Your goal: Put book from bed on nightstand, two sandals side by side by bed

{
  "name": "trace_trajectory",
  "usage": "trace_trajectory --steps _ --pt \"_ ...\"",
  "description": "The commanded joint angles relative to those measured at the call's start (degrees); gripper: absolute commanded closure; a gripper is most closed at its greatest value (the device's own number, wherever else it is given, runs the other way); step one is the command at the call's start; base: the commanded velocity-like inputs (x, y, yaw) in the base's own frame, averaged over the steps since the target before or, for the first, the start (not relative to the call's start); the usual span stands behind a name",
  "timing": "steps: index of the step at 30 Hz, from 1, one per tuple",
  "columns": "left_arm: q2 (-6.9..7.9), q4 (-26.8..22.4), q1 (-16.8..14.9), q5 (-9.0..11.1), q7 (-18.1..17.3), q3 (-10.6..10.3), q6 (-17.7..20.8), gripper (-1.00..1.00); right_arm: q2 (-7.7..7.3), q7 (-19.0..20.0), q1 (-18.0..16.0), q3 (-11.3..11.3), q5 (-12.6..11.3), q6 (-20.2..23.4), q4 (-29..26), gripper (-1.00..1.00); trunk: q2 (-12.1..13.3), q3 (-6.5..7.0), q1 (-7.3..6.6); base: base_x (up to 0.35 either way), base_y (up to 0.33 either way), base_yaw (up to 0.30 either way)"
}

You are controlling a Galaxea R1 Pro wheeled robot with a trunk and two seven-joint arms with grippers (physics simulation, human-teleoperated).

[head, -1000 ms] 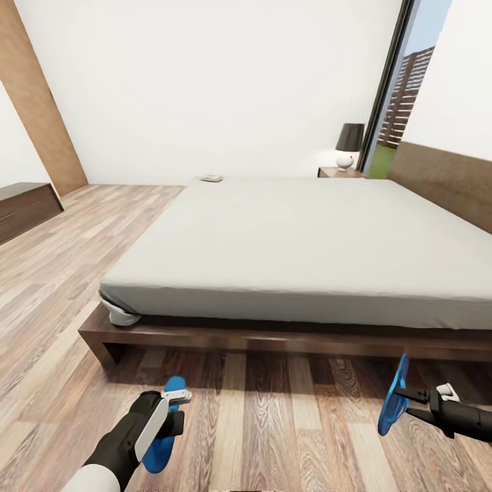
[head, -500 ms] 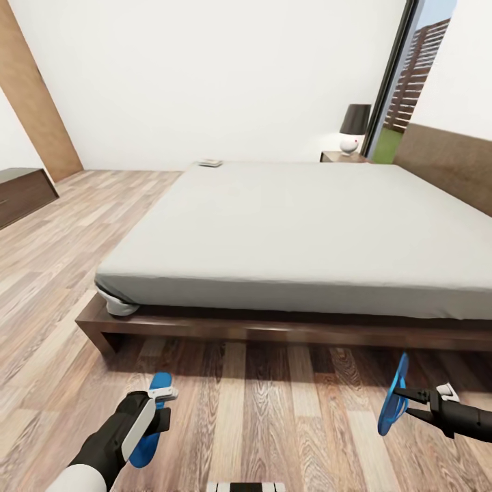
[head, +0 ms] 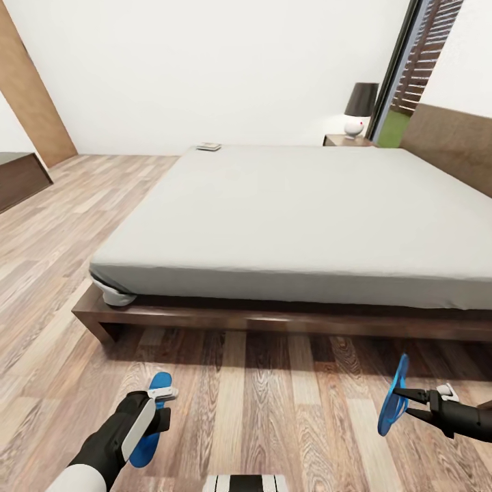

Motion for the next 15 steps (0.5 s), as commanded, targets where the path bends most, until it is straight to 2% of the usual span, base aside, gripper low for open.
trace_trajectory --steps 1,13,14,15 --pt "0.1 -0.1 0.0 0.6 0.4 -0.3 0.2 1.0 -0.01 0.1 0.0 0.0 -0.1 0.3 0.0 1.0 0.0 -0.27 0.01 0.0 0.0 0.0" --pt "0.29 -0.1 0.0 0.5 0.4 -0.3 0.1 1.0 -0.02 0.1 0.0 0.0 0.0 0.3 0.0 1.0 -0.2 -2.93 0.32 0.0 0.0 0.0" --pt "0.64 -0.1 0.0 0.5 0.4 -0.3 0.0 1.0 -0.01 0.1 0.0 0.0 0.0 0.3 0.0 1.0 -0.2 -3.15 0.35 0.0 0.0 0.0" --pt "2.08 -0.4 0.0 0.5 0.4 -0.2 -0.6 1.0 -0.02 0.1 0.0 0.0 0.0 0.3 0.0 1.0 -0.2 -3.37 0.37 0.0 0.0 0.0"
